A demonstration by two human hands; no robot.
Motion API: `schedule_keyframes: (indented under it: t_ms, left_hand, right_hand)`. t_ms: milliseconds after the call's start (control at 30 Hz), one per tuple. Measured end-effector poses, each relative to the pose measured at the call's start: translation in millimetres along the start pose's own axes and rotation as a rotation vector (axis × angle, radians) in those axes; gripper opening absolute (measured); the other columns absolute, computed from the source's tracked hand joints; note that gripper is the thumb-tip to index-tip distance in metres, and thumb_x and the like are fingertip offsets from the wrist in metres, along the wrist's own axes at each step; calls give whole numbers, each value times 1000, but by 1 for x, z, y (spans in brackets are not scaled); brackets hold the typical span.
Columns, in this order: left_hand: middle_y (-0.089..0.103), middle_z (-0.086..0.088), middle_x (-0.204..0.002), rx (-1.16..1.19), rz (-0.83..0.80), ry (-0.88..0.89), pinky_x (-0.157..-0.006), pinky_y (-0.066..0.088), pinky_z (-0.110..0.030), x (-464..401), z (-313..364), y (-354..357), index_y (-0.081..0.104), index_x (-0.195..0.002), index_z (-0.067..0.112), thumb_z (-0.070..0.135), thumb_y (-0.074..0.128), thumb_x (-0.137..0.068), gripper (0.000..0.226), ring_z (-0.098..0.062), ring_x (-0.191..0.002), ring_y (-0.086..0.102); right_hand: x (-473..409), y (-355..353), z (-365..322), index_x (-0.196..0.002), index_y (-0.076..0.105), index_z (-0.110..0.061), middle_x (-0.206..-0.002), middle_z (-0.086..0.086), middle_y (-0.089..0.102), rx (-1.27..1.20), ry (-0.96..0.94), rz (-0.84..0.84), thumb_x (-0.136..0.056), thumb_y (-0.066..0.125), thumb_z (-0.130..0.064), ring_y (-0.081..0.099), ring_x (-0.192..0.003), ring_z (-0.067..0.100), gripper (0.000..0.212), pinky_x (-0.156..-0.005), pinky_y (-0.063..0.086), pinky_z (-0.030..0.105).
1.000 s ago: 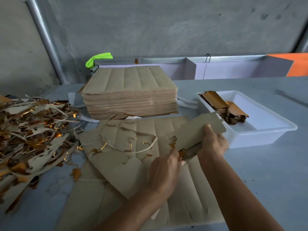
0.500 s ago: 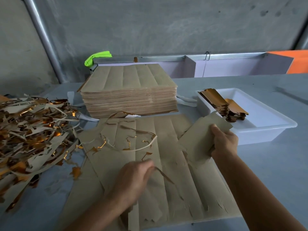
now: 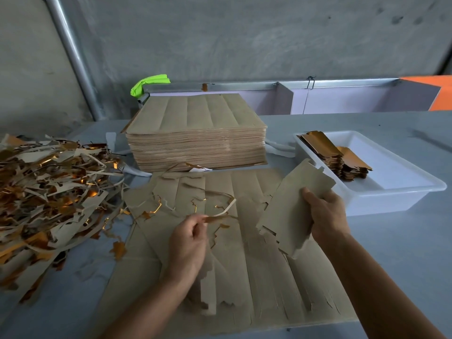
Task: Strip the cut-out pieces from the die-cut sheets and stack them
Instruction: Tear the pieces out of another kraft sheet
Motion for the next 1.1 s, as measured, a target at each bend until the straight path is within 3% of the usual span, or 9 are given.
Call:
schedule_keyframes:
  t_ms: [167, 300, 400, 533, 700, 800, 900, 1000, 1100]
  left_hand:
    - [58, -15, -72, 405, 108, -381, -43, 47, -28, -12, -17, 12, 48, -80, 3, 5, 31, -102, 28, -19, -47, 53]
    - [64, -9, -82, 398, -119, -336, -80, 49, -45, -8, -6, 44, 55, -82, 14, 16, 44, -100, 21, -24, -74, 60]
    - [63, 5, -98, 259, -327, -233, -87, 46, -35, -5, 1, 61, 58, -93, 30, 50, 59, -86, 21, -12, -93, 58]
    - [61, 10, -106, 323, -358, -95, -80, 48, -11, -5, 10, 67, 36, -141, 20, 17, 62, -89, 58, 7, -95, 60]
    - [50, -4, -138, 265, -467, 88, -108, 38, -28, 10, 13, 70, 33, -143, 13, 11, 58, -91, 58, -12, -127, 47]
    - [53, 8, -115, 87, -518, 216, -91, 38, -10, 26, 7, 73, 40, -132, 11, 11, 58, -92, 43, 6, -105, 47]
    - [57, 2, -102, -2, -582, 241, -87, 42, -12, 30, 6, 73, 40, -130, 2, 11, 57, -93, 42, 6, -93, 52]
    - [52, 8, -127, -111, -632, 190, -100, 42, -26, 26, 16, 63, 30, -143, 16, 33, 69, -83, 73, -1, -115, 49]
    - [32, 10, -134, -777, -534, 396, -102, 28, -23, 39, 15, 49, 28, -140, 24, 78, 65, -50, 111, -8, -121, 31]
  right_hand:
    - [9, 16, 3, -115, 52, -21, -108, 10, 64, 30, -31, -187, -89, 63, -13, 64, -97, 27, 29, -79, 55, 46]
    - [22, 38, 9, -124, 46, -28, -115, 8, 61, 122, -118, -371, -89, 63, -13, 64, -100, 25, 41, -81, 57, 45]
    - [33, 51, 11, -140, 31, -31, -121, -2, 56, 212, -206, -476, -89, 62, -14, 61, -107, 16, 62, -91, 53, 44]
    - [42, 55, -5, -142, 24, -29, -126, -9, 49, 366, -422, -484, -90, 60, -8, 54, -112, 8, 67, -96, 49, 28]
    - [54, 39, 2, -137, 31, -24, -117, -8, 49, 304, -420, -431, -78, 74, -9, 53, -105, 5, 75, -85, 53, 25]
    - [63, 22, 27, -120, 46, -27, -111, -6, 59, 219, -304, -409, -67, 84, -17, 59, -100, 8, 66, -75, 57, 30]
    - [70, 18, 39, -111, 52, -28, -102, -10, 66, 200, -280, -400, -69, 79, -14, 63, -94, 1, 52, -69, 55, 20]
    - [64, 22, 36, -104, 54, -28, -93, -17, 69, 177, -246, -409, -73, 76, -8, 66, -88, 0, 44, -59, 54, 17]
    - [55, 21, 28, -103, 55, -25, -95, -7, 68, 206, -237, -351, -72, 78, -9, 66, -86, 9, 42, -59, 56, 21]
Point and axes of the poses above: each hand's wrist, its own x-axis away from the middle knuckle, its own y-axis out of the palm, z = x × y, the point moved 6 cm from there along -x, towards the middle knuckle
